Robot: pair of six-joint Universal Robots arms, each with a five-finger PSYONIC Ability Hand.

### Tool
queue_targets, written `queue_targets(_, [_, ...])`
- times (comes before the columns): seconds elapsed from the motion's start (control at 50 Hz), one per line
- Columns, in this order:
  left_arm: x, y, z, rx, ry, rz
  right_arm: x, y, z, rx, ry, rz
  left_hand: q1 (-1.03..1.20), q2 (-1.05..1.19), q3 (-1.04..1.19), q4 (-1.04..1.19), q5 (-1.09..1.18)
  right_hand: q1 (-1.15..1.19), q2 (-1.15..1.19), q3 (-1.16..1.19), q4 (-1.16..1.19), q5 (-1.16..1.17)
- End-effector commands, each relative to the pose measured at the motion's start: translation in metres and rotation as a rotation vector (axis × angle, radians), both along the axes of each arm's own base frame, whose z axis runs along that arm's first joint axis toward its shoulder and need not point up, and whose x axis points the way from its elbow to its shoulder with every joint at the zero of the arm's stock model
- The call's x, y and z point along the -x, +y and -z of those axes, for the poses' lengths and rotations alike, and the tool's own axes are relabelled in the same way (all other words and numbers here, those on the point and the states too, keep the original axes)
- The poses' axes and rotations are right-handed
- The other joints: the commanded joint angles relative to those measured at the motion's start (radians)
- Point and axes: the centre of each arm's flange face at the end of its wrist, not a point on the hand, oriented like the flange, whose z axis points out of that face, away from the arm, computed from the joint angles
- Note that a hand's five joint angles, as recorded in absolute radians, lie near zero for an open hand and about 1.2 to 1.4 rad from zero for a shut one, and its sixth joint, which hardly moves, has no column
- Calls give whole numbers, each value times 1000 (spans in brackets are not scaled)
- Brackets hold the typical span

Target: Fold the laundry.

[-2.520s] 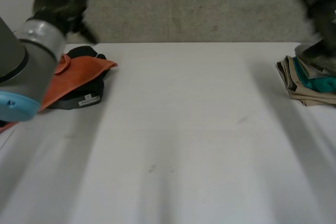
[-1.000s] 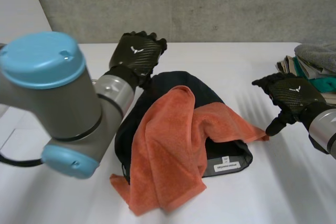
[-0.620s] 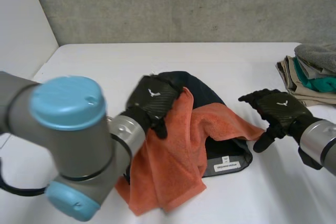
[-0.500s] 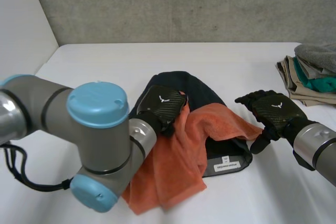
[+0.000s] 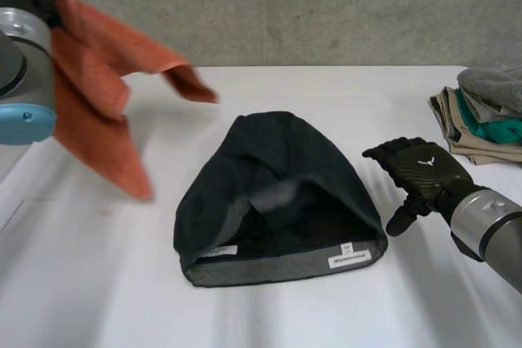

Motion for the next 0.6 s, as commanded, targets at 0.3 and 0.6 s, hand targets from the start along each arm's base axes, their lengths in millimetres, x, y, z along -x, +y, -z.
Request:
queue_targets(0.3, [-16,-45,119,-243,-115,-73,-1,0,4,-14,3,-2,-919,-1022,-1018,-1023,-951,-57,-43,-33,-35,-41])
queue_targets(0.6, [82,114,146,-474,-277,427,10,32,-7,-34,189,-70,-919,-1022,-1018,-1023,-951,-57,-43,-33,-35,-41])
